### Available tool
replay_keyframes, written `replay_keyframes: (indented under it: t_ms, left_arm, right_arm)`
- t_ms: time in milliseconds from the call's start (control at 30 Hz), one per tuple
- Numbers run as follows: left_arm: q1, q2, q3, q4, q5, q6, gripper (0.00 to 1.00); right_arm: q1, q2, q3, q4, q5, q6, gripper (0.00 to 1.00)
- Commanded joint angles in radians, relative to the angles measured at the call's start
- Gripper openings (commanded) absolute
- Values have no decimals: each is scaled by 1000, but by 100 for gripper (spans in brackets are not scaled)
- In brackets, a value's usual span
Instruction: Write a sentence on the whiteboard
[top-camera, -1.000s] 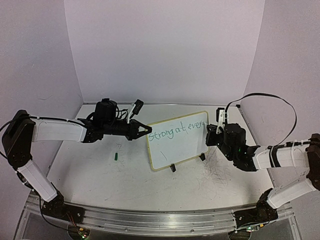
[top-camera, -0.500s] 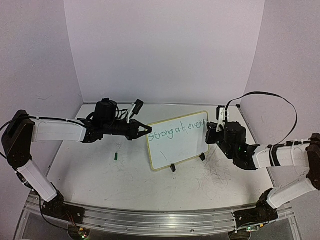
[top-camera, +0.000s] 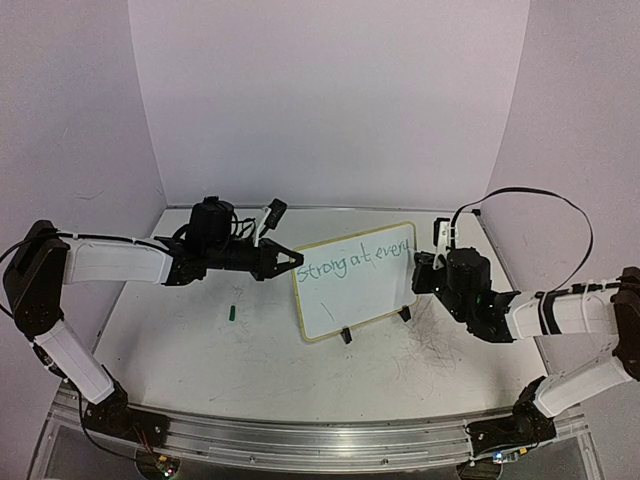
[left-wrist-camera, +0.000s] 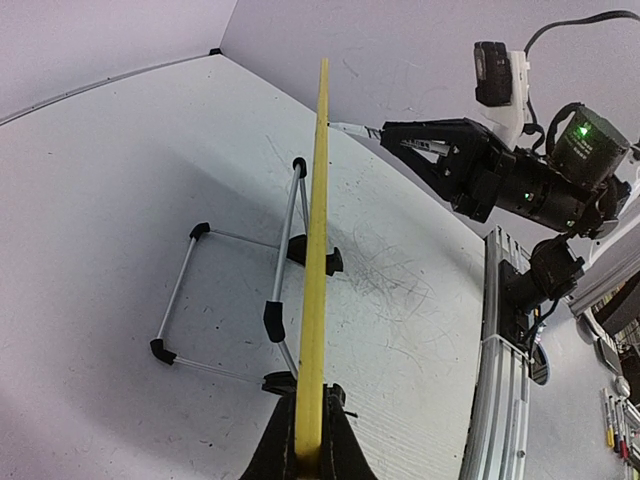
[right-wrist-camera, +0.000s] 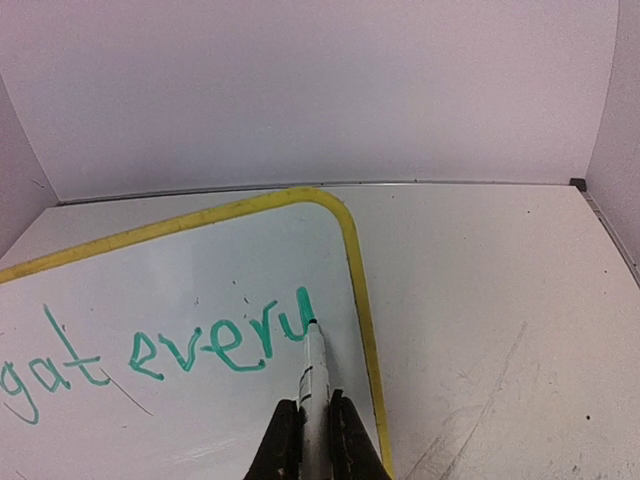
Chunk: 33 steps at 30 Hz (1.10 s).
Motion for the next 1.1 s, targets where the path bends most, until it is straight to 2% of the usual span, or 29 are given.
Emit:
replay_keyframes:
  t_ms: [0,833,933,1067]
  left_arm:
    - [-5,-41,29,32,-17,51,0]
    - [-8,-46,28,32,-23,54,0]
    - [-7,-43,26,31,-29,53,0]
    - [-6,-47,24,30,-42,57,0]
  right_arm:
    - [-4,-4,-18,-40,-18,35,0]
    - [32,-22,-15,-47,-100,42,0]
    - [40,-108,-12,-53,-118,34,0]
    - [48,-345,-70,-92,-90,36,0]
